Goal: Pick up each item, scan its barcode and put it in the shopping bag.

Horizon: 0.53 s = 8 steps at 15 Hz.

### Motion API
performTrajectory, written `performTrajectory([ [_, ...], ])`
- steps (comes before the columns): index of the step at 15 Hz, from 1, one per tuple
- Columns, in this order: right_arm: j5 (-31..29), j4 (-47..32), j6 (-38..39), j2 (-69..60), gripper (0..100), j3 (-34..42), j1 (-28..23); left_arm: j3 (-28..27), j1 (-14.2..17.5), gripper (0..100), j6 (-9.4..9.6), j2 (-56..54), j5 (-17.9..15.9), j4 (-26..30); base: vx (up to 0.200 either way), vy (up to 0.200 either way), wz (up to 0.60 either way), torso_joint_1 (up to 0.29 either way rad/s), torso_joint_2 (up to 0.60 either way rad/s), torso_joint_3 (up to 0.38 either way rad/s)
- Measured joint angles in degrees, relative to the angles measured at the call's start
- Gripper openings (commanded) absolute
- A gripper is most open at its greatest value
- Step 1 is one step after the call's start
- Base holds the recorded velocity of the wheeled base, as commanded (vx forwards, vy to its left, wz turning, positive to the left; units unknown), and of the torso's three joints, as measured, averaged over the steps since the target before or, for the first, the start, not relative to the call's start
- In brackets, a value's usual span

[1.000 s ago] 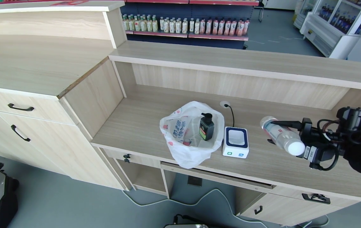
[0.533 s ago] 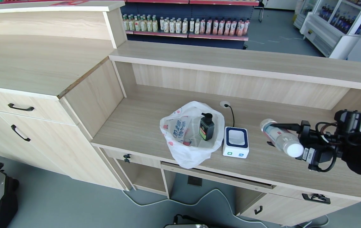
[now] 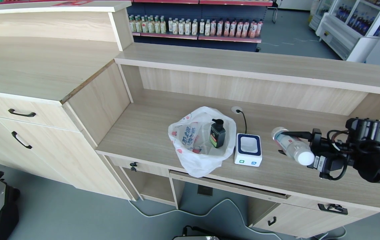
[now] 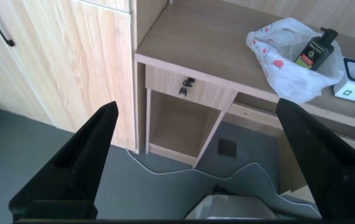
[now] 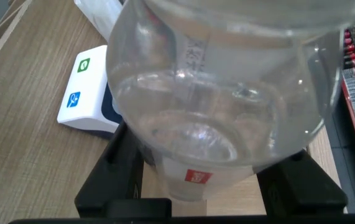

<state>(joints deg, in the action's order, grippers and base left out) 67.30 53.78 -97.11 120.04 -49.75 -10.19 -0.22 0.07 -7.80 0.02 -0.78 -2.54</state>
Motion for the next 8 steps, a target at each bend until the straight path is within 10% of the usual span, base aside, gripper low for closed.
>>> performTrajectory([
  [8, 0.0, 0.5, 0.2, 4.2, 0, -5.9, 4.1, 0.0, 0.0, 100, 0.01, 0.0, 0.0, 0.0, 0.000, 0.000, 0.00, 0.000, 0.00, 0.000],
])
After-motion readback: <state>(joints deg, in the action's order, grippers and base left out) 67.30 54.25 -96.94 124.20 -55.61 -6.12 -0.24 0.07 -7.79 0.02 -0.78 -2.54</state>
